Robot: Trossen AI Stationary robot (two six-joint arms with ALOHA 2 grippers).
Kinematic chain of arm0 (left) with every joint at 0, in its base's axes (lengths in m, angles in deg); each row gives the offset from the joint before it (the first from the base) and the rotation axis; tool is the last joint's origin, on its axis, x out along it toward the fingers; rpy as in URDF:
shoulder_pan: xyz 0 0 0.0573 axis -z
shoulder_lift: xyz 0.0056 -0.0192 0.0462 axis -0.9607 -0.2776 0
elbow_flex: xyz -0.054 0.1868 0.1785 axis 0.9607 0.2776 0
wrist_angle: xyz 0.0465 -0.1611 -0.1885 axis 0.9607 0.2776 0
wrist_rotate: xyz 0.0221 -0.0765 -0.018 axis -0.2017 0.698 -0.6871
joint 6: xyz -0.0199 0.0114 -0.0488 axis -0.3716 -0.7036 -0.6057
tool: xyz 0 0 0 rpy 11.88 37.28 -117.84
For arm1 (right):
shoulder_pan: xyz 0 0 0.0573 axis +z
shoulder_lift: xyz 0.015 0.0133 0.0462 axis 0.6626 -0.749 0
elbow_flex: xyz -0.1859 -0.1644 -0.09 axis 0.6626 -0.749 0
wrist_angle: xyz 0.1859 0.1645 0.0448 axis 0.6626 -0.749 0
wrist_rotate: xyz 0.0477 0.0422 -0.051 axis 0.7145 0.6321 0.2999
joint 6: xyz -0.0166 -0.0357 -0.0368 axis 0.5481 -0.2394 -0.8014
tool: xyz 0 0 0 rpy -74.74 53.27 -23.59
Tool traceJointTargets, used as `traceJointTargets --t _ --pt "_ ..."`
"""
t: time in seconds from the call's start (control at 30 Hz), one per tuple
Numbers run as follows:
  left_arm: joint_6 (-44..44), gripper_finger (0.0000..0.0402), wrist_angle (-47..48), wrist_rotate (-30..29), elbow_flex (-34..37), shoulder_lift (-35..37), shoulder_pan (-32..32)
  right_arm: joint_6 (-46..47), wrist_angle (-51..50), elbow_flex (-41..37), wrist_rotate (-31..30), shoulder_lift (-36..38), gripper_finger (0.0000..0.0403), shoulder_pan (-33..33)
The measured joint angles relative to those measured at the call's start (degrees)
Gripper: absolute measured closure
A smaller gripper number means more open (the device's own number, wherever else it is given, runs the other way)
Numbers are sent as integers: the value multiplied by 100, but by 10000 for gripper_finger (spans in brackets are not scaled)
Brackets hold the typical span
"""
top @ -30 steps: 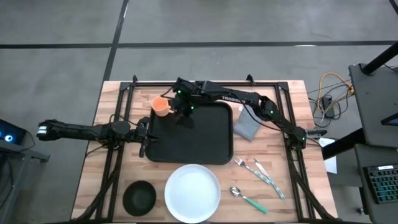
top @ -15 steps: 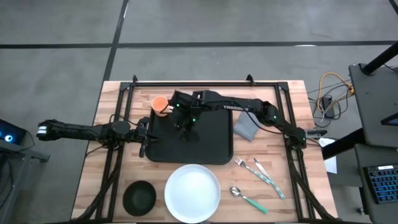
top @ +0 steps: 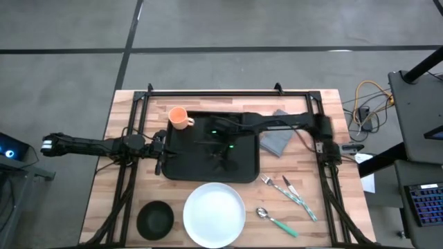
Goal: Set up tray
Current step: Put the gray napkin on the right of the black tray
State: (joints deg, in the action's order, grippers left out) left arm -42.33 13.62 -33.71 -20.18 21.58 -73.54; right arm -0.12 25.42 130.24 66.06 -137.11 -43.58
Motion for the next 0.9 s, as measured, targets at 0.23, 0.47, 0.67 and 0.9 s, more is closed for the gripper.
traceJointTargets --t 0.23,0.47,0.67,0.9 --pt "-1 401 0 1 0 0 0 733 1658 -2786 -1021 1926 182 124" --pt "-1 401 0 -1 0 0 0 1008 1701 -4636 -3837 3472 181 708" --pt "-1 401 0 0 0 0 0 1556 1681 -5874 -4228 4246 182 1055" --pt "-1 401 0 1 0 0 0 2372 1596 -6354 -4297 4460 182 1257"
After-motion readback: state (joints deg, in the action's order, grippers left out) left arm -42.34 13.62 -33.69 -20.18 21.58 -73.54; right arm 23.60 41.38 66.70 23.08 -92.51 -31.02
